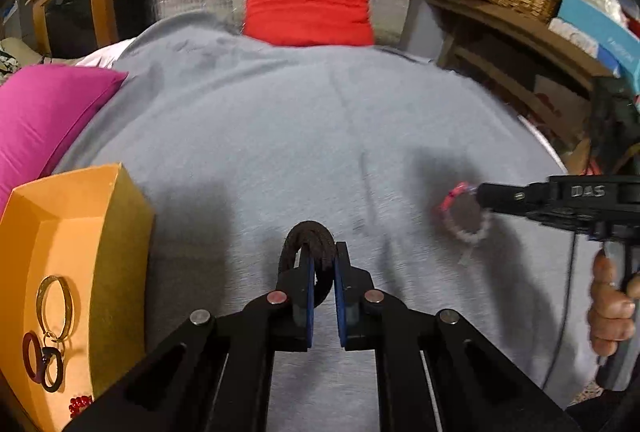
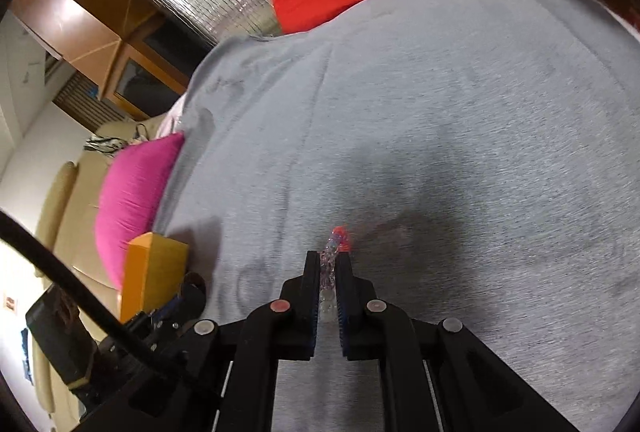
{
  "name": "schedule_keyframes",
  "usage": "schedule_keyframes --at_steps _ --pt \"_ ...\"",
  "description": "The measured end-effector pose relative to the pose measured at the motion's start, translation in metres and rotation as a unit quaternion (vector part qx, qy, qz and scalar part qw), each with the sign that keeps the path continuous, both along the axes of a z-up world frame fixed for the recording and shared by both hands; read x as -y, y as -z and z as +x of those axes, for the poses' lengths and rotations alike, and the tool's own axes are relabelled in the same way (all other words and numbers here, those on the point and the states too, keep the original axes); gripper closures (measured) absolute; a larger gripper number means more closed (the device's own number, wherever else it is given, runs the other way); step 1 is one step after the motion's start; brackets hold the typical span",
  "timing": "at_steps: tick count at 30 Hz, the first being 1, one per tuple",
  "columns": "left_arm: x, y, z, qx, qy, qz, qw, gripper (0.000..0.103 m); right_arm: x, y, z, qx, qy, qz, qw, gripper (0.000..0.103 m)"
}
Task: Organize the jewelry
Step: 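Carry the pink bracelet and black hair tie over the orange box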
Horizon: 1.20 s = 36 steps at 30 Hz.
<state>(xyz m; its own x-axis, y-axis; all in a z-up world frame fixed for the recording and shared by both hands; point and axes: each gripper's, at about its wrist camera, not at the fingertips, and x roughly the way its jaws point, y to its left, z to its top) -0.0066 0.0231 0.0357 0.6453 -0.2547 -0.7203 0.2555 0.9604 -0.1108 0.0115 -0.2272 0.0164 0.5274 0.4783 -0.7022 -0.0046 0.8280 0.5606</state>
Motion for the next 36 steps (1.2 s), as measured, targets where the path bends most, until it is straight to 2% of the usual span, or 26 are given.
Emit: schedule_keyframes --at_steps 8,11,15,21,29,36 --pt "0.002 -0.025 -0.017 0.037 0.008 -0.025 0.999 0.094 -0.02 -0.014 -0.005 0.037 -0.024 0.017 0.999 0.094" --pt "0.001 -0.03 -0.022 0.045 0.0 -0.021 0.9988 0.094 -0.03 -0.021 -0.009 0.056 -0.033 0.008 0.998 0.094" --pt "-0.005 -0.035 -0.026 0.049 -0.021 -0.016 0.9985 0.094 -0.039 -0.027 -0.012 0.071 -0.034 0.001 0.997 0.094" --pt "-0.017 -0.052 -0.043 0.079 -0.065 0.008 0.9947 0.094 -0.053 -0.036 -0.017 0.095 -0.037 -0.004 0.995 0.094" --pt "-0.044 -0.066 -0.076 0.102 -0.117 0.03 0.9875 0.094 -0.082 -0.056 -0.032 0.138 -0.06 0.012 0.989 0.094" --pt "-0.076 -0.075 -0.102 0.107 -0.156 0.049 0.9806 0.094 -0.116 -0.064 -0.047 0.151 -0.065 0.031 0.986 0.094"
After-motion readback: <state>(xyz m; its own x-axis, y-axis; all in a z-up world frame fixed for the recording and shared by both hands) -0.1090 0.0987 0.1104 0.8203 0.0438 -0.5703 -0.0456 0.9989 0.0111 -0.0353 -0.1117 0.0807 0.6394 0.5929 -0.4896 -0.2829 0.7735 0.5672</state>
